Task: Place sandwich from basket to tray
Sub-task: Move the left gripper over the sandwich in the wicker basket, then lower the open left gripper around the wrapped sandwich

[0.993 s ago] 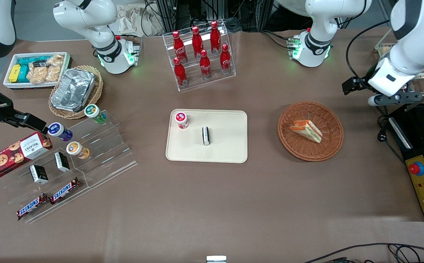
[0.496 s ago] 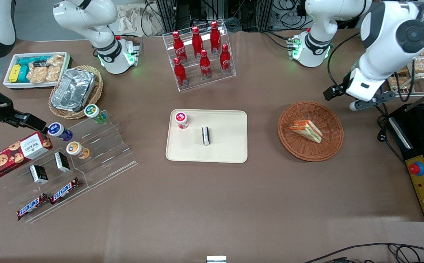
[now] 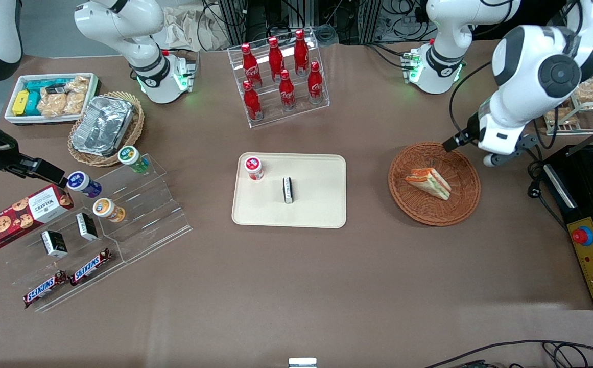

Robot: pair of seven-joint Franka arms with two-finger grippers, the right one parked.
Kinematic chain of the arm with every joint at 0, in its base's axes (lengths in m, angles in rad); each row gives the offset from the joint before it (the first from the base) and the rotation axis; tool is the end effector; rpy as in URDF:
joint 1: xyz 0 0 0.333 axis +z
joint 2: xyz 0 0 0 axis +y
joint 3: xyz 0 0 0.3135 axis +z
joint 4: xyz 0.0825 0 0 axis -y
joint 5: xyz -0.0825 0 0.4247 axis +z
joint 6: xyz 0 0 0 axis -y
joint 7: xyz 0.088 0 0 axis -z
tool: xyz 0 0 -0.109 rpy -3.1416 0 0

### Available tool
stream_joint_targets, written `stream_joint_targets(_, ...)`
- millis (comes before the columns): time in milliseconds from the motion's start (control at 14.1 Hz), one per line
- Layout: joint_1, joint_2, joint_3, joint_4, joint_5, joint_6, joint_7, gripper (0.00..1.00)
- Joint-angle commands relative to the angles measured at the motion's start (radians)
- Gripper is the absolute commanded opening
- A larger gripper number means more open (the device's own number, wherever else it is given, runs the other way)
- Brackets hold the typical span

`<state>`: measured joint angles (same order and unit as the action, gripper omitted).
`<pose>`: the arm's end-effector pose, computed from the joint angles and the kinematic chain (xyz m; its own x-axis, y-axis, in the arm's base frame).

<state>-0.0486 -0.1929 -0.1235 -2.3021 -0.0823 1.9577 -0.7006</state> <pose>0.4902 -0.0910 0.3879 0.8305 0.5372 -0.1470 0.5342 -0.8430 -0.0625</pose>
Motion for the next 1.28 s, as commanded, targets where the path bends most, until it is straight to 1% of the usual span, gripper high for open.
stream_joint_targets(0,-0.004,0.038,-0.028,-0.019,-0.016,0.110,-0.221,1.00)
stream_joint_targets(71,-0.004,0.053,-0.030,-0.037,-0.011,0.154,-0.288,1.00)
stream_joint_targets(284,-0.005,0.078,-0.048,-0.120,-0.010,0.314,-0.400,1.00)
stream_joint_targets(567,-0.005,0.130,-0.050,-0.135,-0.002,0.371,-0.444,1.00)
stream_joint_targets(638,-0.029,0.138,-0.048,-0.145,0.015,0.388,-0.453,1.00)
stream_joint_targets(780,-0.046,0.156,-0.047,-0.149,0.024,0.427,-0.503,1.00)
stream_joint_targets(1064,-0.046,0.173,-0.045,-0.149,0.041,0.432,-0.510,1.00)
stream_joint_targets(1206,-0.046,0.194,-0.044,-0.164,0.061,0.473,-0.517,1.00)
